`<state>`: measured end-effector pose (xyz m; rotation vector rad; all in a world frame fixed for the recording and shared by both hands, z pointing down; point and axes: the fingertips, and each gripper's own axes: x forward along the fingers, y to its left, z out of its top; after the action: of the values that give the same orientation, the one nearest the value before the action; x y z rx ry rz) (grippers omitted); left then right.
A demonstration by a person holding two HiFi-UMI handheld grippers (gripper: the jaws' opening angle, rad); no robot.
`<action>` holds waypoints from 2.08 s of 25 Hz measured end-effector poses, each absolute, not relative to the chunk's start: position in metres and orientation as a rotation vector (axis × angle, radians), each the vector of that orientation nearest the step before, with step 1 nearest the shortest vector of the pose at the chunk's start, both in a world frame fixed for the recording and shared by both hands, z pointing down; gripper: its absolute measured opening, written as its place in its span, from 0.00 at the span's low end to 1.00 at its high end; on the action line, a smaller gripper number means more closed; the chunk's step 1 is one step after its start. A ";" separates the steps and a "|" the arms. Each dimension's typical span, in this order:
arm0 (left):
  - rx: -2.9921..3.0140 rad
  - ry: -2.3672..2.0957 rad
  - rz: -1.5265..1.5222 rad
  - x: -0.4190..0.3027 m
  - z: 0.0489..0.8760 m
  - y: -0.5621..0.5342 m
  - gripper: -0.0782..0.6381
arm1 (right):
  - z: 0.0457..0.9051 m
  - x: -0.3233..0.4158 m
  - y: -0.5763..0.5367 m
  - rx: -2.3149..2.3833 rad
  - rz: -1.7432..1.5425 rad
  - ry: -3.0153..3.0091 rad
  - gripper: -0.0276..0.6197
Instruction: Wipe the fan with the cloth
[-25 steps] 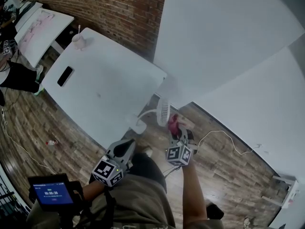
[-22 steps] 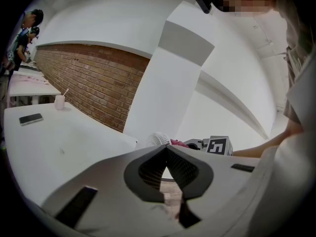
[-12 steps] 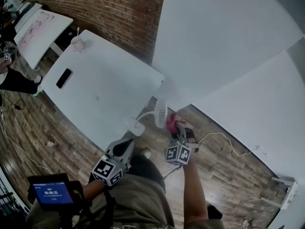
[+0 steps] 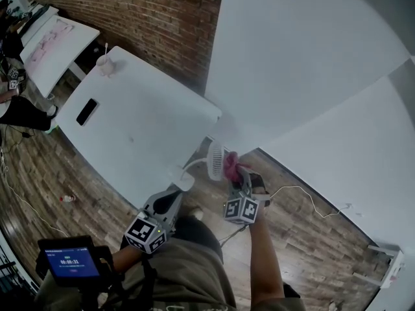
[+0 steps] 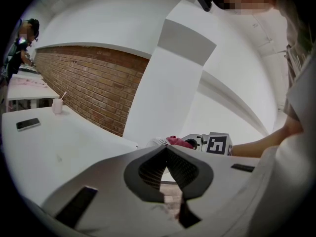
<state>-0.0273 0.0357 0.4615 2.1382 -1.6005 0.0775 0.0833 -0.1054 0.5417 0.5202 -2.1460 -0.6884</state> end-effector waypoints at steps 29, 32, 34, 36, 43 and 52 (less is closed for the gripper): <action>2.179 -1.537 0.050 -0.036 0.450 -0.007 0.14 | 0.514 0.086 -0.151 0.834 -0.297 -2.347 0.18; 2.198 -1.528 0.054 -0.030 0.447 -0.006 0.14 | 0.504 0.093 -0.145 0.909 -0.178 -2.427 0.18; 2.204 -1.529 0.043 -0.028 0.445 -0.004 0.14 | 0.497 0.097 -0.139 0.954 -0.106 -2.476 0.18; 2.209 -1.537 0.032 -0.025 0.442 -0.003 0.14 | 0.488 0.103 -0.132 0.999 -0.048 -2.519 0.18; 2.224 -1.559 -0.005 -0.016 0.428 0.008 0.14 | 0.452 0.109 -0.091 1.069 0.003 -2.605 0.18; 2.289 -1.439 -0.054 -0.013 0.424 0.041 0.14 | 0.418 0.099 -0.023 1.269 0.206 -2.734 0.18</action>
<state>-0.0127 0.0407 0.4237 2.2888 -1.4393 -0.0540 0.0987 -0.0226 0.4184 1.2690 -2.7341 0.2065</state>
